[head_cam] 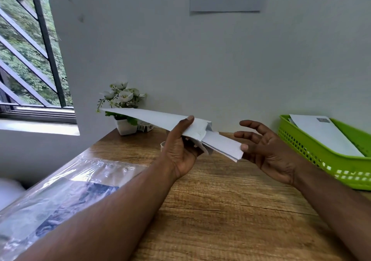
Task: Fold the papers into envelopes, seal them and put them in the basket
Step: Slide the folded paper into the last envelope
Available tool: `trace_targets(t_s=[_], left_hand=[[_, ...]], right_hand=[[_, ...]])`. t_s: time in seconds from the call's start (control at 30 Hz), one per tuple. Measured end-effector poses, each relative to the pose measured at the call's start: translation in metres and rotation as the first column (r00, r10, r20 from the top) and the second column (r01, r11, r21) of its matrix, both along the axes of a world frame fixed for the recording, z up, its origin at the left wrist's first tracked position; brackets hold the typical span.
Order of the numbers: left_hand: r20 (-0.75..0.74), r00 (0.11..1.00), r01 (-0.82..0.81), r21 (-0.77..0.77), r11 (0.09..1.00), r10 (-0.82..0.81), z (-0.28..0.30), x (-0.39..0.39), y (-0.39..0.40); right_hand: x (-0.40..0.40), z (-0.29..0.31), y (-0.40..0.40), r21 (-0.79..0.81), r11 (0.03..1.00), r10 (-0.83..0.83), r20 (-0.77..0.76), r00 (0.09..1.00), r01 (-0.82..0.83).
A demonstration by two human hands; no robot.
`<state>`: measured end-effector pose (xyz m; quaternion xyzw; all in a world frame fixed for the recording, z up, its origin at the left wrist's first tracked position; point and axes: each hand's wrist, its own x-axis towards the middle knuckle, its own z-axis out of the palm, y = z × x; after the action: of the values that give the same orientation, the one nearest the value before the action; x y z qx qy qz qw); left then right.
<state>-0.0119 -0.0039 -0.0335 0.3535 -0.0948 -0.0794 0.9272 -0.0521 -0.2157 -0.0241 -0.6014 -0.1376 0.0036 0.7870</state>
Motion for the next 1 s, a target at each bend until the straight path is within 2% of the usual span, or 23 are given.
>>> trace_targets(t_s=[0.17,0.3,0.37,0.43,0.53,0.6,0.67,0.77,0.87,0.93,0.97,1.0], left_hand=[[0.059,0.991,0.12,0.042,0.992,-0.122,-0.005,-0.016,-0.018],[0.039,0.982,0.185,0.045,0.982,-0.187,-0.004,-0.024,-0.026],[0.033,0.981,0.188,0.023,0.982,-0.189,-0.004,-0.024,-0.027],[0.021,0.981,0.193,-0.004,0.981,-0.193,-0.003,-0.023,-0.024],[-0.007,0.976,0.218,0.015,0.976,-0.218,-0.001,-0.021,-0.018],[-0.044,0.968,0.249,0.029,0.968,-0.248,-0.001,-0.018,-0.015],[-0.071,0.954,0.294,0.038,0.955,-0.291,-0.002,-0.017,-0.014],[-0.094,0.932,0.357,0.091,0.93,-0.349,-0.003,-0.019,-0.014],[-0.104,0.929,0.368,0.166,0.915,-0.355,-0.003,-0.021,-0.014],[-0.077,0.945,0.328,0.208,0.922,-0.318,-0.004,-0.021,-0.017],[-0.048,0.967,0.255,0.257,0.932,-0.251,-0.005,-0.019,-0.019],[0.006,0.992,0.112,0.365,0.924,-0.123,-0.007,-0.015,-0.02]], right_hand=[[0.006,-0.005,0.022,0.034,0.983,-0.182,0.045,0.982,0.18],[0.006,-0.005,0.027,-0.033,0.952,-0.302,0.042,0.952,0.303],[0.006,-0.006,0.025,-0.114,0.934,-0.333,0.058,0.941,0.337],[0.001,-0.006,0.023,-0.267,0.888,-0.344,0.15,0.927,0.373],[-0.008,-0.003,0.02,-0.429,0.841,-0.23,0.27,0.935,0.33],[-0.013,0.001,0.021,-0.534,0.762,-0.169,0.381,0.909,0.365],[-0.015,0.001,0.023,-0.581,0.639,-0.13,0.565,0.815,0.504],[-0.011,-0.005,0.021,-0.568,0.484,-0.016,0.755,0.655,0.666],[-0.007,-0.009,0.016,-0.469,0.31,0.067,0.878,0.473,0.827],[-0.006,-0.007,0.012,-0.437,0.252,0.092,0.899,0.428,0.864],[-0.007,-0.007,0.011,-0.445,0.24,0.095,0.895,0.435,0.863],[-0.007,-0.006,0.01,-0.483,0.212,0.094,0.876,0.474,0.85]])
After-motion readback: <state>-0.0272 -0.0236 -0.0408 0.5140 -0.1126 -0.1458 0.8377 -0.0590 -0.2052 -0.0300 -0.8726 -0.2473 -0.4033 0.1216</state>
